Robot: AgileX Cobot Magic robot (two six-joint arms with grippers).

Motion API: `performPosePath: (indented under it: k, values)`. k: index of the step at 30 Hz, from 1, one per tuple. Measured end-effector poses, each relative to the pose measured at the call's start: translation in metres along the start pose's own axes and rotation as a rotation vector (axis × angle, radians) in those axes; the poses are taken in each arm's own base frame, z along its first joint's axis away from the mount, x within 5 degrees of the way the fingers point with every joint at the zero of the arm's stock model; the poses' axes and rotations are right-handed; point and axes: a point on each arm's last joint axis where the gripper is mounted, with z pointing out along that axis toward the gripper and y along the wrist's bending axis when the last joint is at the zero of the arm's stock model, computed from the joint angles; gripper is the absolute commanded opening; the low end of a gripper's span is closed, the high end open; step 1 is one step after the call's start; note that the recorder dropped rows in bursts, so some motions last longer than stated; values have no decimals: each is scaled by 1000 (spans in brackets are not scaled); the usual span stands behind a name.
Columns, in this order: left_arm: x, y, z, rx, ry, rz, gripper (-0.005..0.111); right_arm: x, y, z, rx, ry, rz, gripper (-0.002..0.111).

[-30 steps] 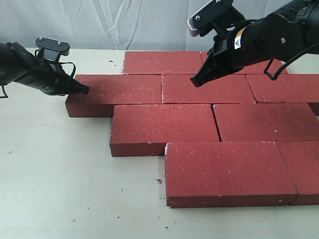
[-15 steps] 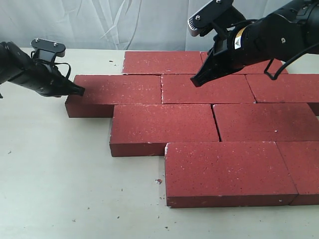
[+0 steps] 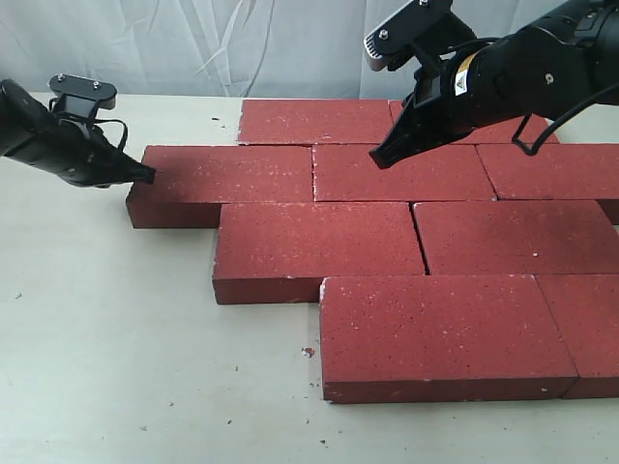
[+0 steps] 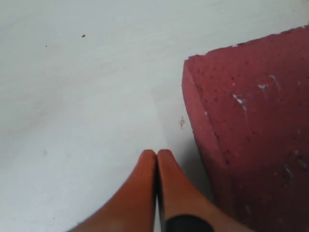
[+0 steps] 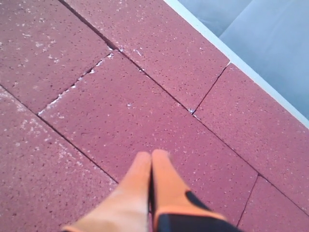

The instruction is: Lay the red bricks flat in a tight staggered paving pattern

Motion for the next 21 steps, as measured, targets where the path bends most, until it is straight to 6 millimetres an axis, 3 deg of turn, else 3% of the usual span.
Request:
performPosePath:
  k: [9,21]
  values:
    - [-18,1,-37,44,-41,-18,0,-1,0,0,2,-8,-2,-1]
    - [-38,-3,-65,82,-128,-117,0,-17,-3,-2,17,-197,70,-1]
